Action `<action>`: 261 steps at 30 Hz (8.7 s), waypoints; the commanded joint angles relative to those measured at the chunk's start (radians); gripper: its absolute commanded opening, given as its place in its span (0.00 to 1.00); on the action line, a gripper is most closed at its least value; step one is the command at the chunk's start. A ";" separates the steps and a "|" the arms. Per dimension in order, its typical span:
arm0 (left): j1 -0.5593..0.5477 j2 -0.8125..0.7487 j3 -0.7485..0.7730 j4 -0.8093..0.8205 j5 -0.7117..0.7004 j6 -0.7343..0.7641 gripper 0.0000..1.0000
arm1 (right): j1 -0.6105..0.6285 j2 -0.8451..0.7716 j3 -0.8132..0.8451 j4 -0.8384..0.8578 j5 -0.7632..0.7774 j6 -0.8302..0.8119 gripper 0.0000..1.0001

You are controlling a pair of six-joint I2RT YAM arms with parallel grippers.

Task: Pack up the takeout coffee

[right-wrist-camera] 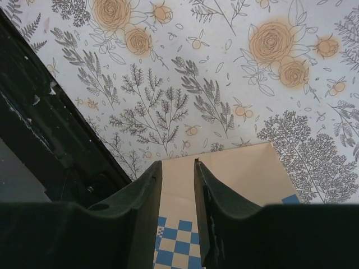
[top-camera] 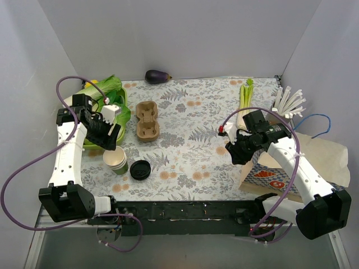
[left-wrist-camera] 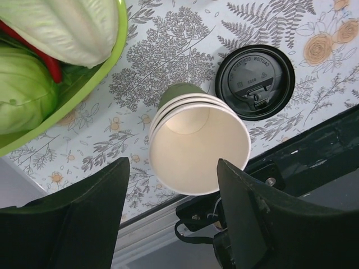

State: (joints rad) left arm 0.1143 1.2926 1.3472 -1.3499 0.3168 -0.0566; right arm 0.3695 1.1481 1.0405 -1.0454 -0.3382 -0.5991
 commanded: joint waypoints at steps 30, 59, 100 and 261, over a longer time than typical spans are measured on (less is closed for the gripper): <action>0.001 0.122 -0.054 0.037 -0.070 0.000 0.18 | -0.004 0.007 0.062 0.039 -0.070 0.001 0.44; 0.131 0.103 0.099 -0.035 0.082 0.030 0.00 | -0.006 0.102 0.174 0.048 -0.265 0.059 0.49; 0.147 -0.124 -0.088 -0.035 0.120 -0.304 0.00 | 0.522 1.121 0.989 0.671 -0.665 0.841 0.85; -0.614 0.763 0.655 0.219 0.219 -0.486 0.00 | -0.236 0.322 0.471 0.084 -0.170 0.071 0.73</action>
State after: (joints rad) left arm -0.4671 2.0918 1.9877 -1.1431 0.5442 -0.5186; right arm 0.0864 1.4433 1.4734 -0.9051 -0.4072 -0.5465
